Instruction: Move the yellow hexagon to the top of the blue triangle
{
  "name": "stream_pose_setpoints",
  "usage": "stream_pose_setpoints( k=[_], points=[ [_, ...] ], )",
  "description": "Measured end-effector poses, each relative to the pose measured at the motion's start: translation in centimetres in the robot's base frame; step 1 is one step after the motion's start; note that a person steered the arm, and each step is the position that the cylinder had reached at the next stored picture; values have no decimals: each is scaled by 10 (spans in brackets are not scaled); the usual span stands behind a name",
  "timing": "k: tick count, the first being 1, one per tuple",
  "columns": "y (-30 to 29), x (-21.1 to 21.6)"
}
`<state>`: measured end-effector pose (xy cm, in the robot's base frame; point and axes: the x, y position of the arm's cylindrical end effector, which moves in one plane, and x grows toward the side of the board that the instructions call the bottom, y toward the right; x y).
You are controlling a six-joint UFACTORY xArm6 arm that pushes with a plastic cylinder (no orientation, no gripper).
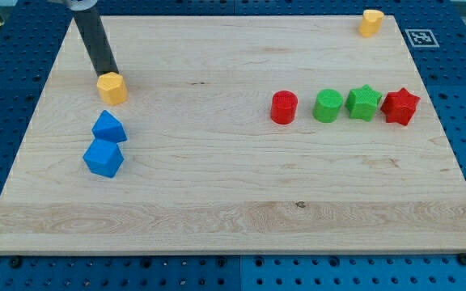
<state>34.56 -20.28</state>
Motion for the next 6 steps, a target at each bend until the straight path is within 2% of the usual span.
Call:
stream_pose_setpoints(
  k=[2, 4, 5, 6],
  points=[
    [0, 21],
    [-5, 23],
    [8, -33],
    [82, -82]
  ],
)
